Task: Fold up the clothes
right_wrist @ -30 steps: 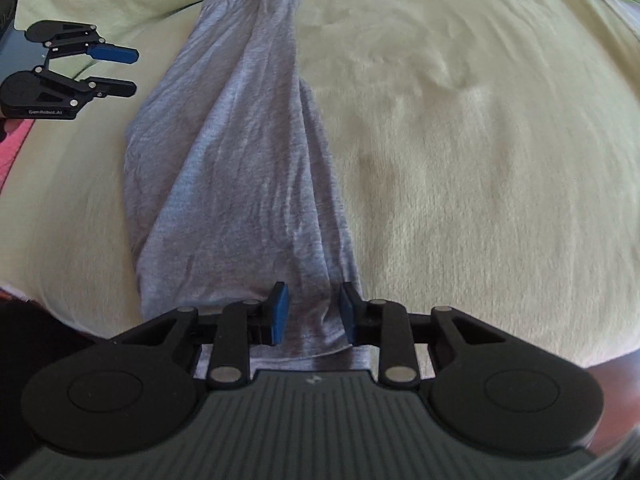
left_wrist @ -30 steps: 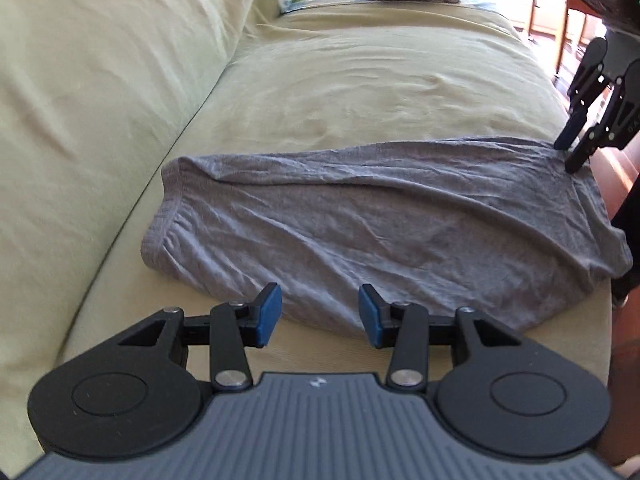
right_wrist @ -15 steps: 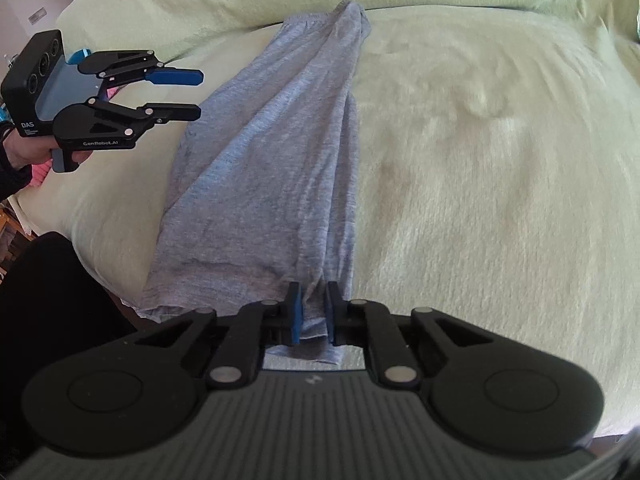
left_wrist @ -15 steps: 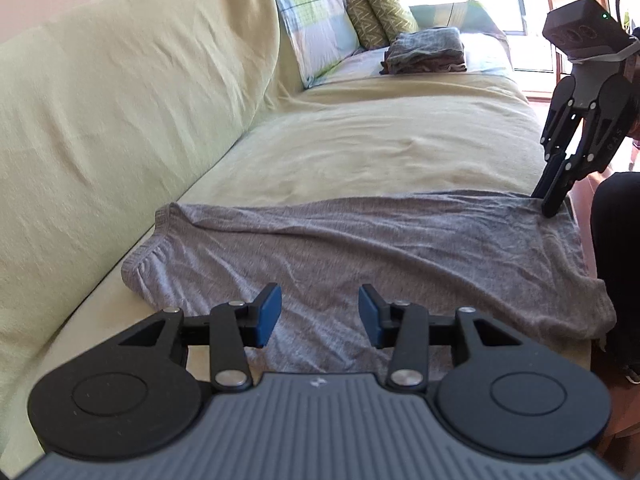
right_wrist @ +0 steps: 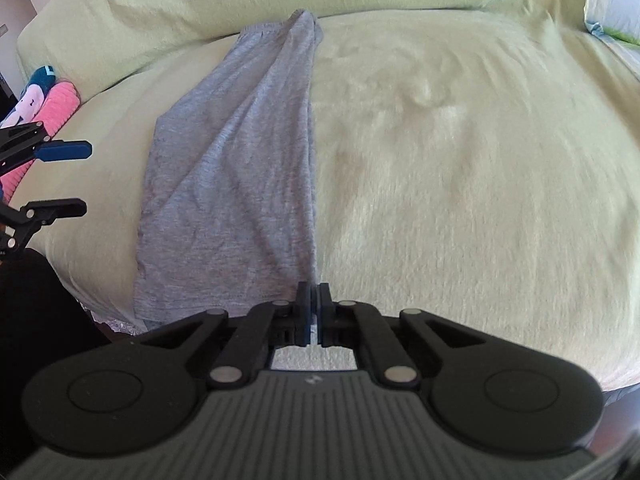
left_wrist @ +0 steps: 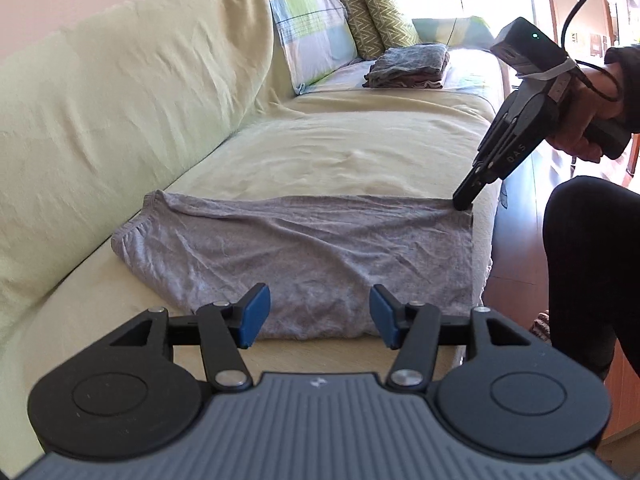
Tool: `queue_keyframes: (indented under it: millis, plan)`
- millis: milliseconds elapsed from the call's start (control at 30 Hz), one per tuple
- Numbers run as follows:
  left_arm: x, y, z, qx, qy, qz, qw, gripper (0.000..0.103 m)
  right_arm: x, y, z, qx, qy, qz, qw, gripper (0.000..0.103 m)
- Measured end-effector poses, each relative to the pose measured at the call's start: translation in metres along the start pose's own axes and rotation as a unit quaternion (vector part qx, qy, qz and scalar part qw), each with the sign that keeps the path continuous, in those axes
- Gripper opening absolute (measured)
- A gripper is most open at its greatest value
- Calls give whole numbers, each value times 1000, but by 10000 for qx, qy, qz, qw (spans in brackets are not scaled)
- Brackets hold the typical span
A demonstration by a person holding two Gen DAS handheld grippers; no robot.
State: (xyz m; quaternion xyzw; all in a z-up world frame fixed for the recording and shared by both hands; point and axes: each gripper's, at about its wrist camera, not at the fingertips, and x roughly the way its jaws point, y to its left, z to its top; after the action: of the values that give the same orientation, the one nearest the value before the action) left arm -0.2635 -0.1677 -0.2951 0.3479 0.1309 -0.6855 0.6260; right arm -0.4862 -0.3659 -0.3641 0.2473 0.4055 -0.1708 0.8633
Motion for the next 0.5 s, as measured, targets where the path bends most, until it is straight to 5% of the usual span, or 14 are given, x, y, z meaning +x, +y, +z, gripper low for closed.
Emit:
queue_keyframes:
  millis: [133,267,400,500]
  plan:
    - [6,-24,-11,138,175,-149,9996,59,-8,0,-4,24,-132,57,9999,19]
    - [9,-56,-24,972,130,-86,9951,58,-18,-5,-13,34,-301,126,9995,20]
    - [14,-89,-33,2093,74,154,9777,58,-29,0,-18,-784,-422,-56,9960,29]
    - [25,-113,-41,2876,63,333,9572,58,-33,11,-21,-1957,-387,-445,9789,45]
